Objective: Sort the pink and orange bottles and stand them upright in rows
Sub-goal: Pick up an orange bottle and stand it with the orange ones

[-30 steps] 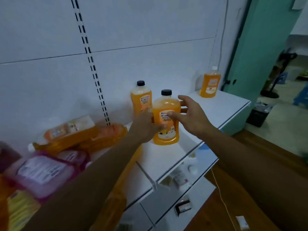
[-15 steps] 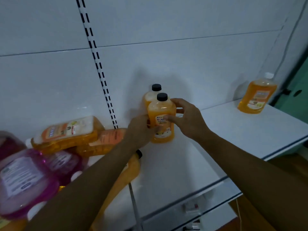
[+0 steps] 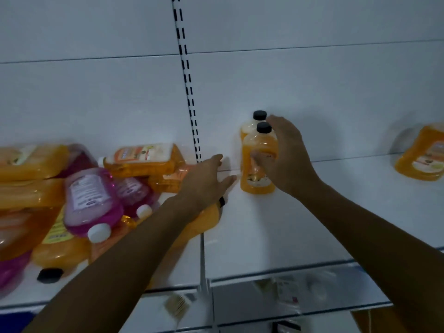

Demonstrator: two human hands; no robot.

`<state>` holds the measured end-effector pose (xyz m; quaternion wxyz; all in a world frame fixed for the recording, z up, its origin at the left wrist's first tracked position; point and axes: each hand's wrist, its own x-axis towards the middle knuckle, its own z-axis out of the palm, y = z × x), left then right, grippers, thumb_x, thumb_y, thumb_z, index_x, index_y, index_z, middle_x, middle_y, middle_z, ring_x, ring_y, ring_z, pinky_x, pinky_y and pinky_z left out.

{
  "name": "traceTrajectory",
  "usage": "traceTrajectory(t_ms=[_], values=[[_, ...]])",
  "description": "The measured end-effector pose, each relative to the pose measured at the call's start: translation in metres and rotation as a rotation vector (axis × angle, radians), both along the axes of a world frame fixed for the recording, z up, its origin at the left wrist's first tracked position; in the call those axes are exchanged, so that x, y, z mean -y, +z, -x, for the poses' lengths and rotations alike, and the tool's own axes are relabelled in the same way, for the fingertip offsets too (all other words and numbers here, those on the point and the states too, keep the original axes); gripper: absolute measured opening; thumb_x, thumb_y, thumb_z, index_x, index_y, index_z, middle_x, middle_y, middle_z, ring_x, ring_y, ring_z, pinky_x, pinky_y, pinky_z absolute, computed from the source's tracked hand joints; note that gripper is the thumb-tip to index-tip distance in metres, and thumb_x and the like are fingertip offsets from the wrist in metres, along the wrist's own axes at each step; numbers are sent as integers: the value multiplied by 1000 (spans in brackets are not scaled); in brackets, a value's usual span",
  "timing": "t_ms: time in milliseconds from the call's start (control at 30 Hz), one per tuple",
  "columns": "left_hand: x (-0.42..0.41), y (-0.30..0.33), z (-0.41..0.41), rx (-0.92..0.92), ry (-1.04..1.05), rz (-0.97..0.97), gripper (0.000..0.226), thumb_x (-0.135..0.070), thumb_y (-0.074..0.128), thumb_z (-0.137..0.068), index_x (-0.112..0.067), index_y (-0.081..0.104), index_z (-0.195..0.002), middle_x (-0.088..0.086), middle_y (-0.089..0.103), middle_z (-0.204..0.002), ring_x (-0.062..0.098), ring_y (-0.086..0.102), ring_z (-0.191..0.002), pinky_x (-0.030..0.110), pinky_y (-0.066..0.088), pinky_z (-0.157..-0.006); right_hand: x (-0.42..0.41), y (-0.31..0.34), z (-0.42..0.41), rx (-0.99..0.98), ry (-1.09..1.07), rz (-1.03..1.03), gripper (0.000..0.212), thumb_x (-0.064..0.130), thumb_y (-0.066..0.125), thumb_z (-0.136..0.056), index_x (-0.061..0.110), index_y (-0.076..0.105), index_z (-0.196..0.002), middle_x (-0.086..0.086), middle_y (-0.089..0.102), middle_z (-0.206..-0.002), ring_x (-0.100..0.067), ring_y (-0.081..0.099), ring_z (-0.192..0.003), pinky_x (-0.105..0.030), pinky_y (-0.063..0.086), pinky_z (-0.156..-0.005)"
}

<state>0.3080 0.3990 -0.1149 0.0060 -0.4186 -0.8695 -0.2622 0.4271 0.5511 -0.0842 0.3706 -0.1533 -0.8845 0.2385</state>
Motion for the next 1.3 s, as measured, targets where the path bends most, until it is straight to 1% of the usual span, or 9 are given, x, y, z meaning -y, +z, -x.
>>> traceTrajectory(t_ms=[167, 333, 433, 600, 767, 900, 1000, 1200, 1300], values=[[48, 9, -2, -70, 123, 23, 59, -44, 55, -94, -18, 39, -145, 3, 56, -136, 22, 55, -121, 37, 47, -97, 39, -6, 19, 18, 106, -340, 66, 42, 59, -88, 8, 42, -142, -9, 36, -153, -26, 24, -145, -36, 18, -115], [110, 19, -4, -121, 185, 18, 47, -37, 62, -90, -20, 53, -132, 2, 63, -125, 21, 60, -112, 40, 51, -94, 90, -13, 44, 36, 337, -226, 63, 47, 53, -89, 9, 47, -138, -10, 51, -142, -25, 45, -133, -39, 37, -110], [151, 25, -5, -172, 230, -13, 38, -33, 62, -90, -19, 59, -126, 1, 65, -121, 21, 61, -108, 32, 50, -88, 125, -14, 58, 109, 429, -112, 53, 38, 58, -92, 16, 46, -138, -5, 53, -136, -23, 53, -122, -43, 46, -101], [220, 24, 8, -183, 311, -30, 44, -25, 52, -91, -11, 54, -133, 11, 62, -127, 28, 59, -114, 38, 49, -93, 175, -17, 86, 248, 507, -144, 60, 25, 63, -91, 22, 37, -145, -1, 46, -145, -22, 45, -131, -40, 43, -105], [259, 22, 30, -144, 300, 37, 59, -10, 51, -91, -17, 37, -147, 6, 37, -153, 28, 40, -137, 44, 40, -107, 202, -28, 108, 361, 574, -116, 69, 20, 68, -88, 27, 32, -147, 0, 43, -147, -21, 44, -132, -43, 47, -103], [261, 14, 44, -128, 208, 178, 73, -21, 59, -92, -25, 19, -153, 0, 14, -162, 27, 33, -141, 45, 42, -106, 210, -36, 112, 393, 602, -223, 71, 15, 65, -91, 24, 28, -151, -4, 35, -154, -24, 38, -138, -40, 46, -105], [261, 5, 52, -121, 147, 137, 73, -21, 58, -94, -27, 17, -153, 3, 9, -163, 28, 21, -146, 40, 30, -113, 216, -34, 115, 437, 561, -252, 67, 13, 58, -95, 25, 24, -151, -4, 29, -157, -25, 31, -142, -42, 37, -112], [264, -1, 57, -101, 78, -87, 67, -14, 66, -88, -18, 36, -148, 11, 27, -157, 30, 28, -144, 39, 31, -114, 218, -38, 109, 405, 545, -108, 62, 15, 56, -96, 25, 27, -150, -4, 40, -151, -24, 43, -135, -39, 43, -107], [266, 4, 55, -80, 86, -228, 65, -14, 74, -82, -13, 46, -142, 13, 42, -149, 28, 40, -137, 37, 35, -112, 219, -33, 106, 296, 549, -56, 59, 21, 61, -94, 20, 35, -147, -7, 49, -144, -22, 50, -127, -28, 42, -99]])
